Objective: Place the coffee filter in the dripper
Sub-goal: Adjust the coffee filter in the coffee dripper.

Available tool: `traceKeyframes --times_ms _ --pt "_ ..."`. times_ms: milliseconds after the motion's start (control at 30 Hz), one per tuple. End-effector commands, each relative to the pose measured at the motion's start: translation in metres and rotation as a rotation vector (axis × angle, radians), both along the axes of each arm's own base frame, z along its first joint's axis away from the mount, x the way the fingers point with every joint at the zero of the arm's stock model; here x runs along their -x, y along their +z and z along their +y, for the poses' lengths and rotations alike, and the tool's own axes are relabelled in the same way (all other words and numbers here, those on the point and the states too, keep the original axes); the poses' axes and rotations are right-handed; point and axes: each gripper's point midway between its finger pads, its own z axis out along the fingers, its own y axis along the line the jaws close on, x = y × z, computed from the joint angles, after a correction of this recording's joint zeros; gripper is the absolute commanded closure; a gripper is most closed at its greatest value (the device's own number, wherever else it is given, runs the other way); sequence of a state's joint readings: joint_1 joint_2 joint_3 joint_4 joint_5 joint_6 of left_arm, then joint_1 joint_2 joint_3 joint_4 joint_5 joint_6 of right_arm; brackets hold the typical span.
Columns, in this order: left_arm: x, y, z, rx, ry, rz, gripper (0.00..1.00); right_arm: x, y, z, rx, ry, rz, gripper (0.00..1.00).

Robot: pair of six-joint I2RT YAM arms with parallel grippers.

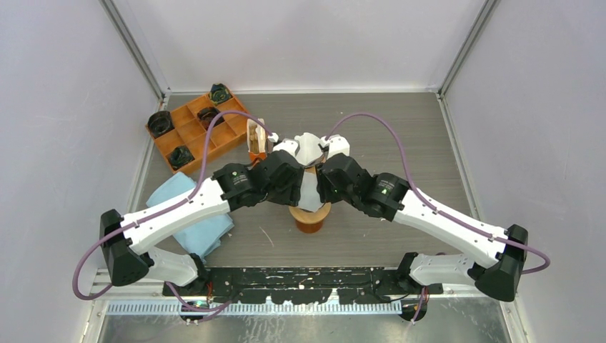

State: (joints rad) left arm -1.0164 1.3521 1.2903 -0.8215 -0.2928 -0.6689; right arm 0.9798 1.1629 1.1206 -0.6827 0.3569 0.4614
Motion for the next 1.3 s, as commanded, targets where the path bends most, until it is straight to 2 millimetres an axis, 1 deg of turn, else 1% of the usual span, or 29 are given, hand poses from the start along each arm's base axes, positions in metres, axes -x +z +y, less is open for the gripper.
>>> traceKeyframes --times_ms 0,300,467,567,700,800,933,1033,1133,1267 --pt "-0.005 0.000 -0.004 0.029 -0.003 -0.005 0.44 -0.005 -0.005 -0.001 0.024 -0.007 -0.009 0.60" --pt "-0.005 -0.011 -0.009 0.033 -0.011 0.030 0.44 -0.004 -0.027 0.002 0.070 0.020 0.040 0.59" --pt "-0.005 -0.015 -0.010 0.029 -0.011 0.043 0.43 -0.004 -0.030 0.002 0.072 0.025 0.046 0.60" --pt "-0.005 -0.013 -0.010 0.034 -0.011 0.041 0.43 -0.003 -0.024 0.004 0.052 0.033 0.042 0.59" --pt "-0.006 -0.010 -0.009 0.042 -0.008 0.033 0.42 -0.002 -0.006 0.004 0.012 0.042 0.013 0.57" --pt "-0.006 -0.009 -0.008 0.041 -0.005 0.031 0.42 -0.002 0.009 0.003 -0.019 0.043 -0.016 0.52" --pt "-0.006 -0.009 -0.008 0.042 -0.006 0.033 0.42 -0.001 0.022 -0.002 -0.042 0.043 -0.046 0.50" --pt "-0.006 -0.007 -0.009 0.045 -0.006 0.030 0.42 -0.003 0.025 -0.008 -0.035 0.031 -0.061 0.50" --pt "-0.007 -0.006 -0.009 0.050 -0.006 0.029 0.41 -0.005 0.020 -0.013 -0.019 0.019 -0.059 0.50" --pt "-0.007 0.001 -0.011 0.074 -0.008 0.016 0.39 -0.004 0.017 -0.009 -0.018 0.031 -0.046 0.50"
